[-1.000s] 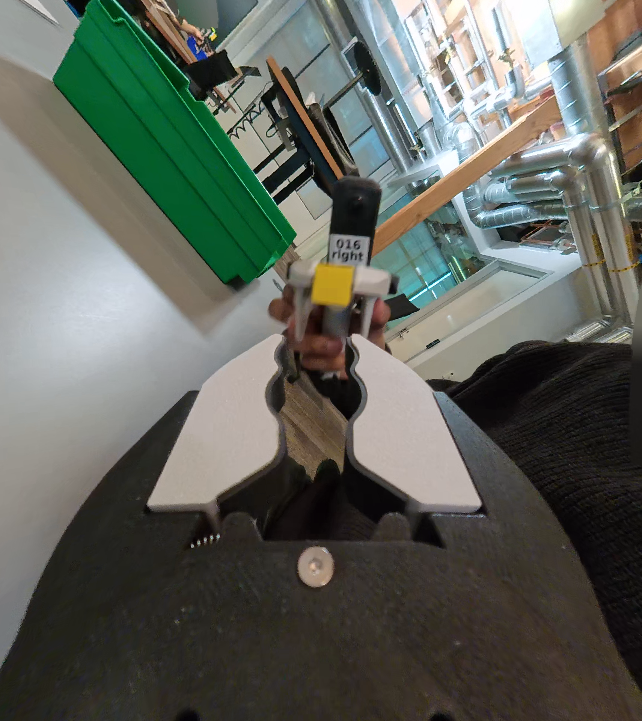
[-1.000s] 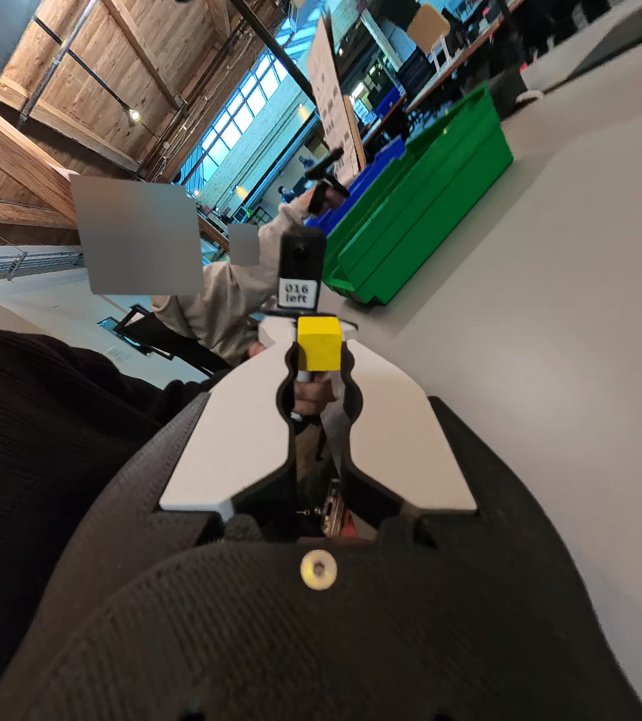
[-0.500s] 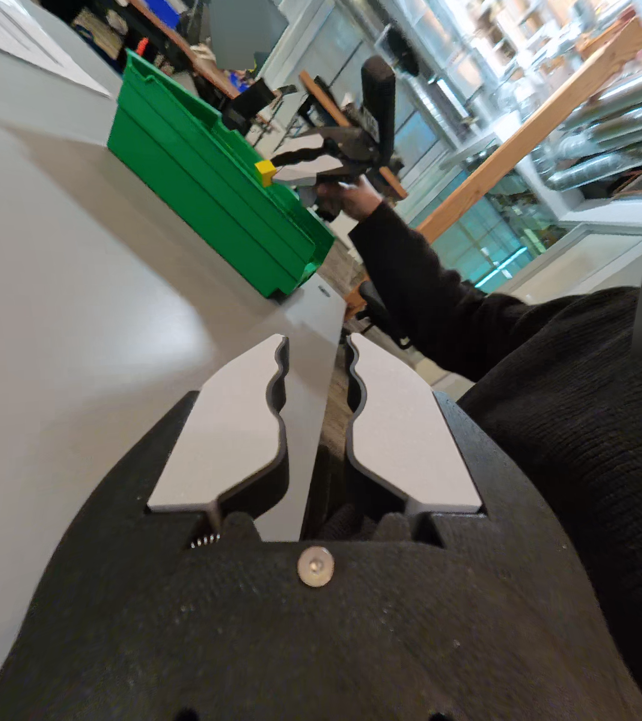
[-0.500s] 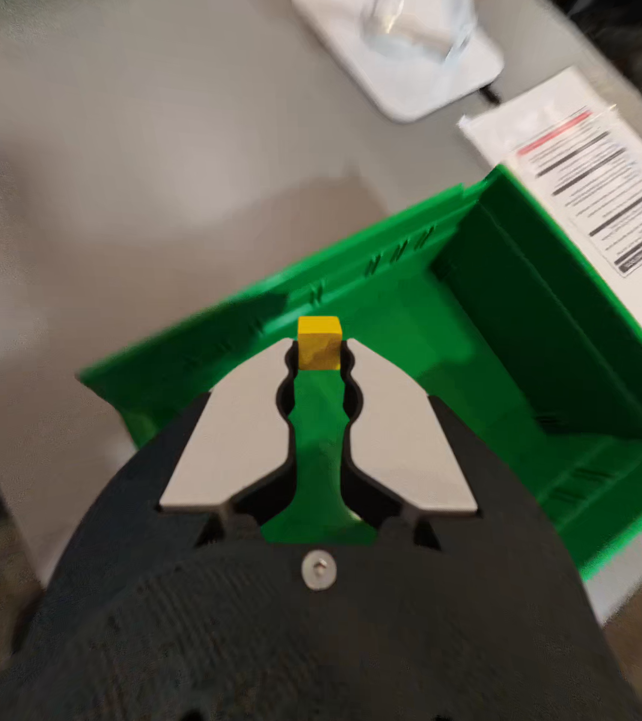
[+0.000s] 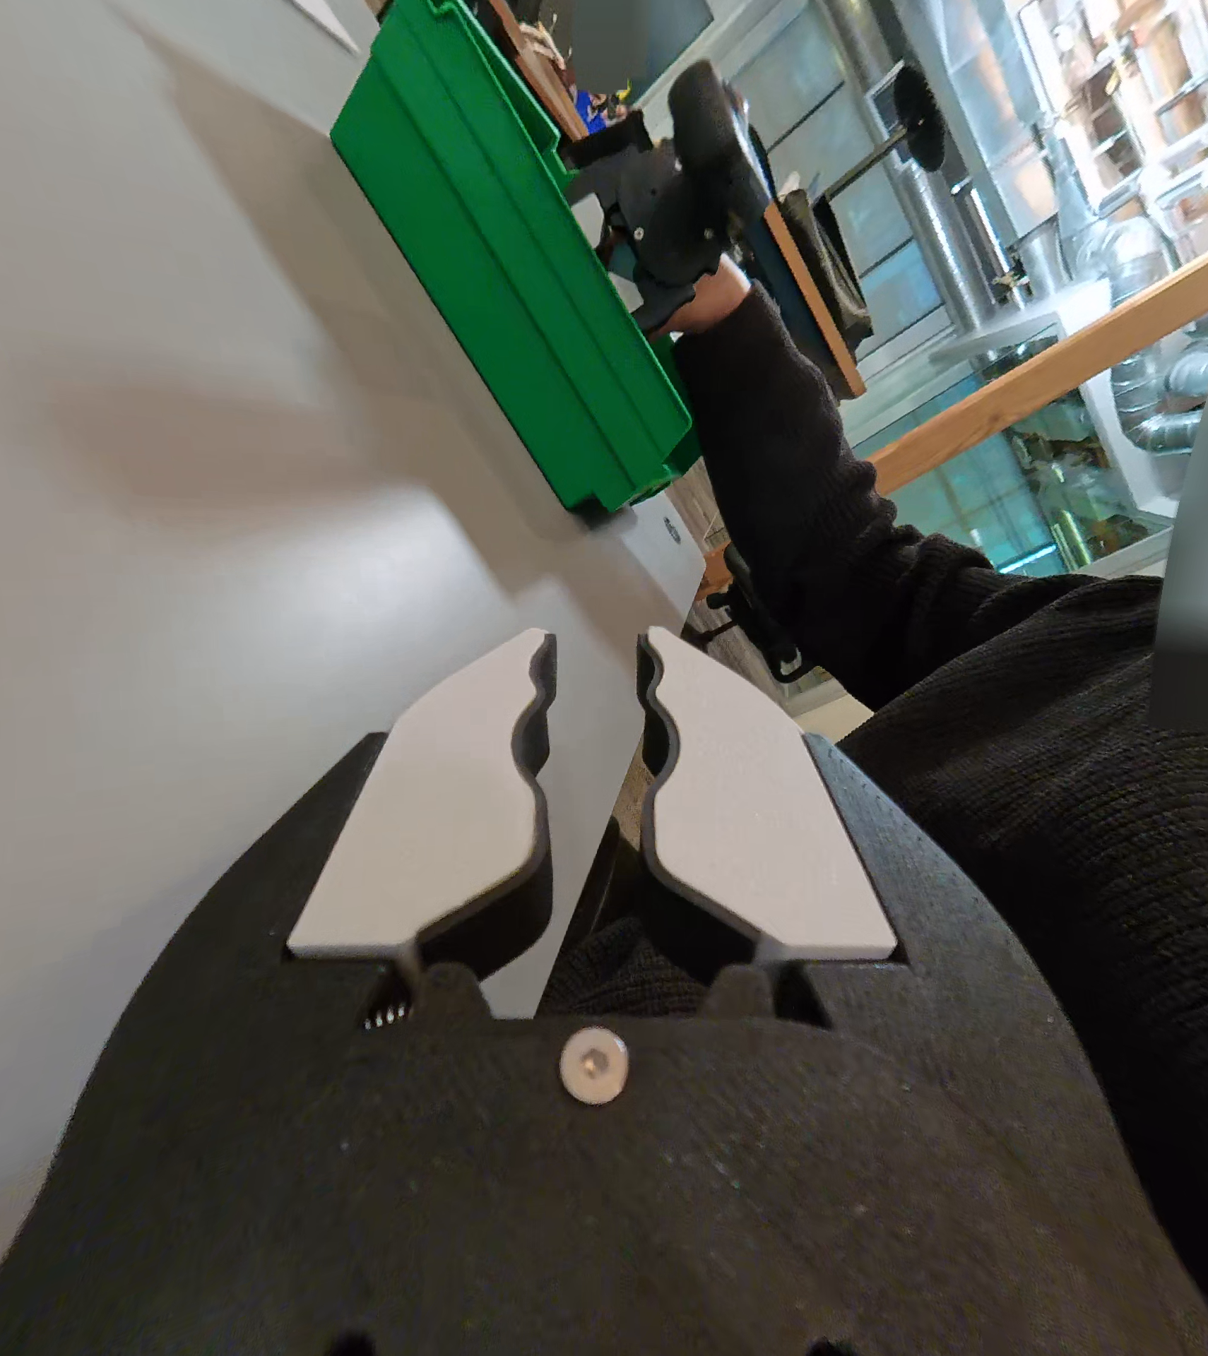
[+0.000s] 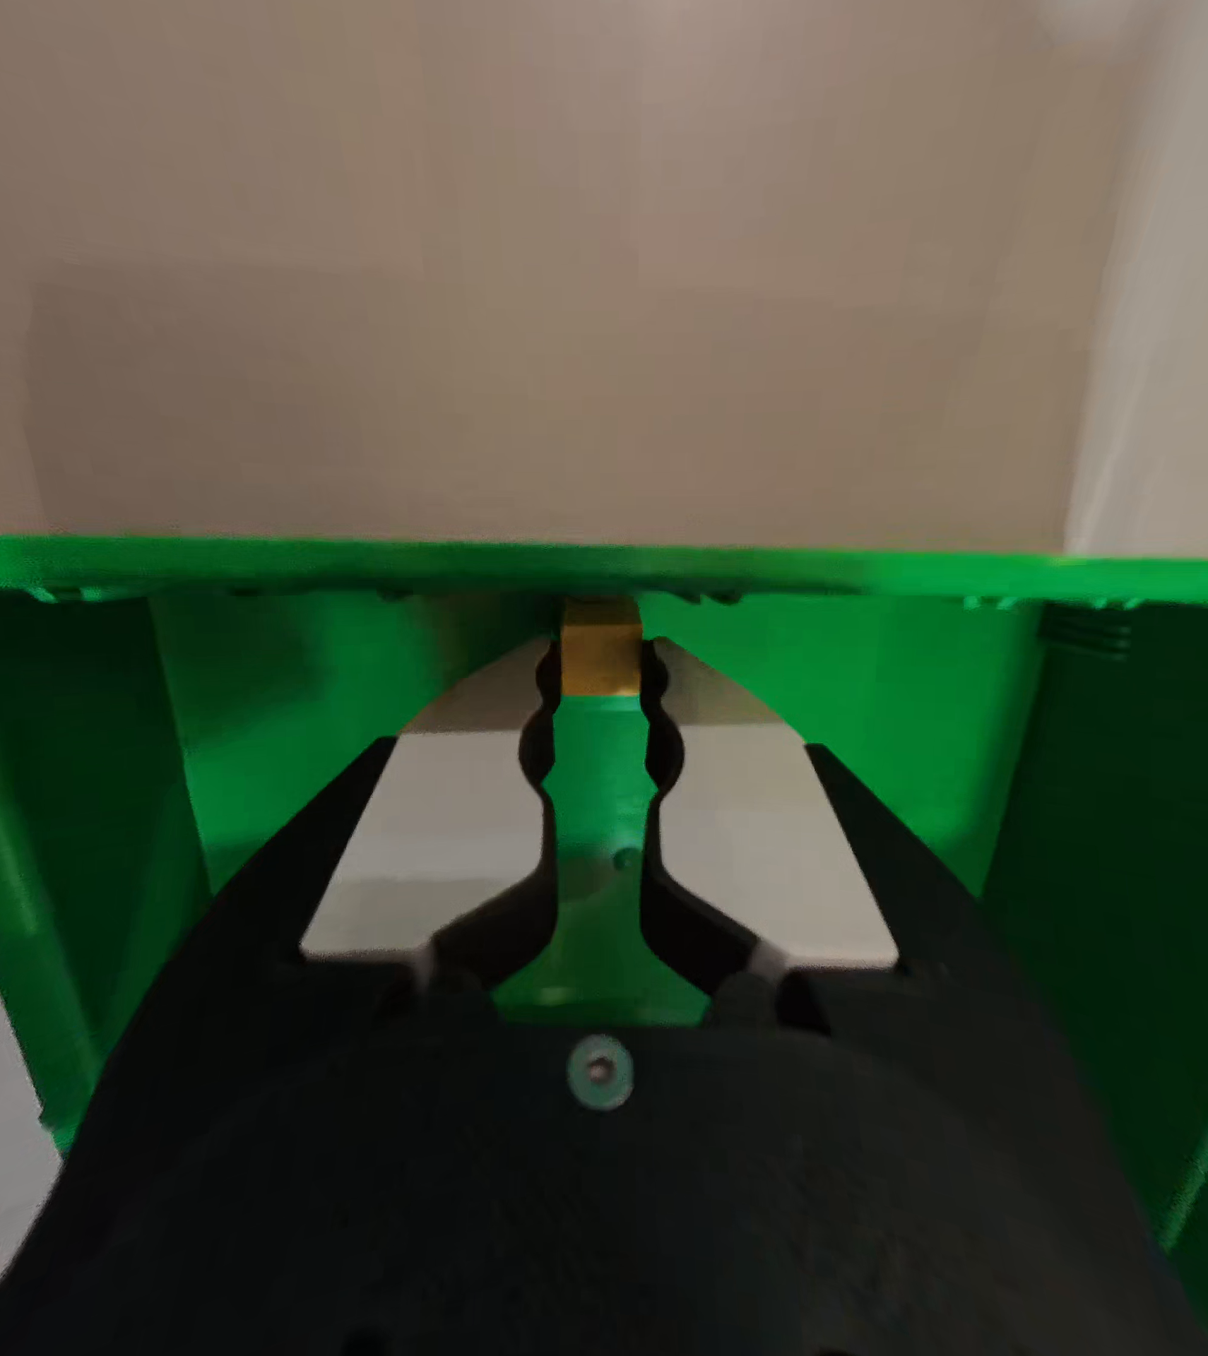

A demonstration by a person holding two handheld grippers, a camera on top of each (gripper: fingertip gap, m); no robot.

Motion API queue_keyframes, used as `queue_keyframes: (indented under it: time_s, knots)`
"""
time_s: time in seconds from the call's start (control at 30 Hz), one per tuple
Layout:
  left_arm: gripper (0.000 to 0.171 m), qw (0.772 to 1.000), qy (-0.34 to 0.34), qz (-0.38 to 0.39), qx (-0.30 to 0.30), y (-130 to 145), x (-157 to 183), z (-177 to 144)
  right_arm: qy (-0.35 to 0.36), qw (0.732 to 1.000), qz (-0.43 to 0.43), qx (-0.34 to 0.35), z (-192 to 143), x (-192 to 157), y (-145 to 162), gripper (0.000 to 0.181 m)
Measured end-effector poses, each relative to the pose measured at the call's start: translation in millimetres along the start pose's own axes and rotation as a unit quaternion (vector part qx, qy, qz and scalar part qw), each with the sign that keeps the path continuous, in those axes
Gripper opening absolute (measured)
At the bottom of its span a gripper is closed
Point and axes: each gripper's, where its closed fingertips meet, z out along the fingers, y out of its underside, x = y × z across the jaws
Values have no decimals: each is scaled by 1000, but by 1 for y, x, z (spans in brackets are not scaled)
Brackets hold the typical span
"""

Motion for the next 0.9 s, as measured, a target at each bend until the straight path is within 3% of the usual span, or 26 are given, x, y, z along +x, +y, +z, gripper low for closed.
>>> queue_keyframes:
  time_s: [0.37, 0.9]
  knots:
    - [21, 999, 15, -10, -38, 10, 4, 24, -9, 1000, 1, -17, 3, -4, -1, 21]
    - [21, 999, 14, -32, -28, 17, -5, 18, -8, 999, 25, -28, 6, -1, -5, 21]
